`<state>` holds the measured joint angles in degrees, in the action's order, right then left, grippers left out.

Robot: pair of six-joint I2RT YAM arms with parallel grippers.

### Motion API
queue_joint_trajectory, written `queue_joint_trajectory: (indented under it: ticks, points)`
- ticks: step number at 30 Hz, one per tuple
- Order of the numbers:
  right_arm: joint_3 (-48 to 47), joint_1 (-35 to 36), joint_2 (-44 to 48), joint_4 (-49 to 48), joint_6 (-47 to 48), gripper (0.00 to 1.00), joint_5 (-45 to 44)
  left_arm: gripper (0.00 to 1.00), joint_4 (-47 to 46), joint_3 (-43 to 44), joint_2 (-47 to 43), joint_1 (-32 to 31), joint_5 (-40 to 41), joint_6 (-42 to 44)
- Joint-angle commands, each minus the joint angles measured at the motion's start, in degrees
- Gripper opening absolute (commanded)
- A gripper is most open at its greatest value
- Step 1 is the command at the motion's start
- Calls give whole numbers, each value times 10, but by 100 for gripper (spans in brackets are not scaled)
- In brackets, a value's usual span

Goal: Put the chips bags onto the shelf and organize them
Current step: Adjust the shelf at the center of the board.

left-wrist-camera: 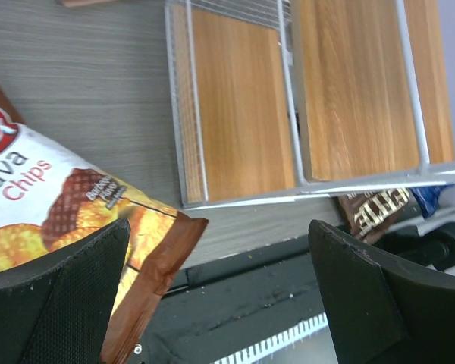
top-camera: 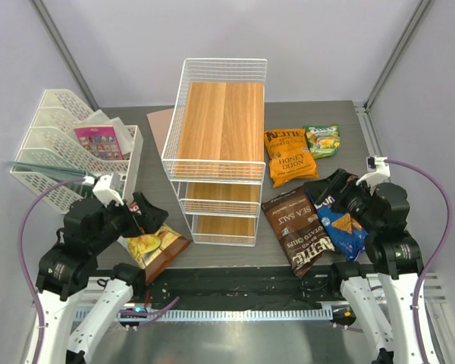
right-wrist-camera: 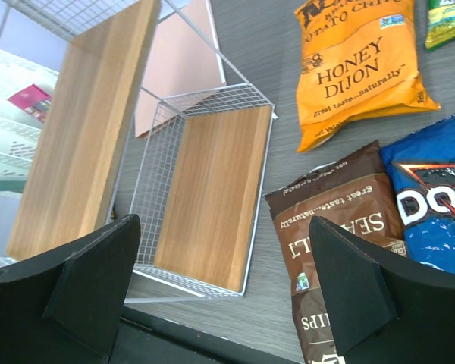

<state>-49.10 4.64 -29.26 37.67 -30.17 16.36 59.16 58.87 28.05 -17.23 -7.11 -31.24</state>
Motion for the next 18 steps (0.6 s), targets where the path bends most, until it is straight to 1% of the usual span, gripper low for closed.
queue_joint_trajectory:
  ticks: [1,7,11,15,18]
  points:
    - [-14,1,3,-26,-13,98,28,100,-41,-28,-11,2,-75,0]
    - [1,1,9,-26,-11,98,26,100,-48,-82,-40,1,-92,-22]
    - [10,1,7,-30,-12,98,24,100,-38,-97,-53,1,-98,-28]
    - [19,2,2,-40,-8,98,17,100,-40,-96,-41,1,-96,-29]
    - [20,1,-2,-44,-7,98,17,100,-47,-100,-20,1,-115,-29]
